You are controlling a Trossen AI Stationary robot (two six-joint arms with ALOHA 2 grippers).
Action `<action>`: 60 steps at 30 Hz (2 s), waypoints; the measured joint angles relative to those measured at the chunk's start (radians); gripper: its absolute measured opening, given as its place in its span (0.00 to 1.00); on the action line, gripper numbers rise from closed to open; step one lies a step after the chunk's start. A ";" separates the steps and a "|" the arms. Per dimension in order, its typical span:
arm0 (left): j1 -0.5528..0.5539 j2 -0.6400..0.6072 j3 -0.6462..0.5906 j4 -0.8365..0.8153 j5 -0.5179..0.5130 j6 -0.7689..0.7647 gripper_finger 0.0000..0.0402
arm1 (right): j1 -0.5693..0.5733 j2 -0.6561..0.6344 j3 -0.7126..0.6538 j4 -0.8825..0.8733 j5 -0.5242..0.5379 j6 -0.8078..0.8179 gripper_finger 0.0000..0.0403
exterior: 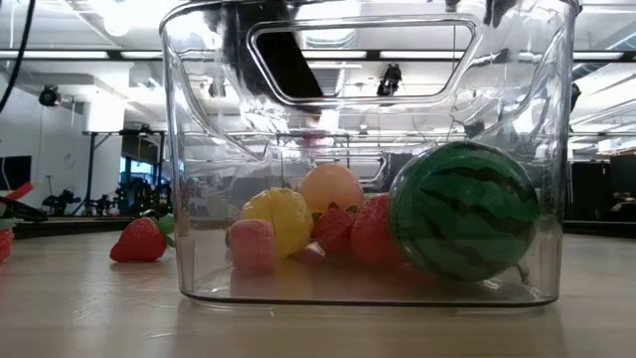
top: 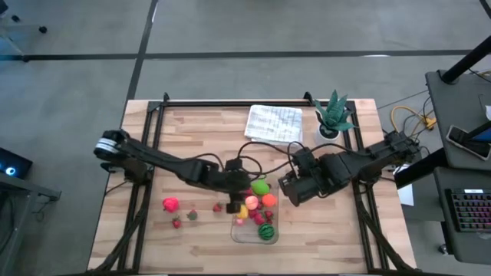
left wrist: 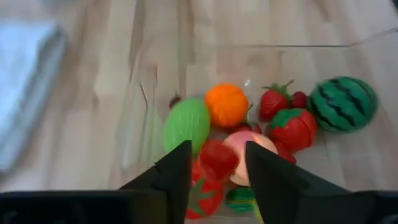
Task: Pick and placing Produce into tupperware
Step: Put the red cherry into the transparent bin
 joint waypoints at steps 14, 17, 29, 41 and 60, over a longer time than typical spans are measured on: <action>0.042 -0.184 -0.059 -0.330 -0.068 -0.091 0.64 | 0.026 -0.015 0.011 -0.030 0.007 0.019 0.60; 0.080 -0.263 -0.207 -0.289 -0.034 0.009 0.64 | 0.026 -0.025 0.011 -0.030 0.011 0.026 0.60; 0.266 -0.294 -0.567 0.130 0.123 0.248 0.64 | 0.015 -0.034 0.011 -0.029 0.034 0.099 0.60; 0.368 -0.099 -0.526 0.191 0.220 0.382 0.64 | 0.002 -0.034 0.010 -0.029 0.033 0.141 0.60; 0.403 -0.027 -0.507 0.255 0.283 0.424 0.32 | 0.002 -0.034 0.009 -0.029 0.032 0.163 0.60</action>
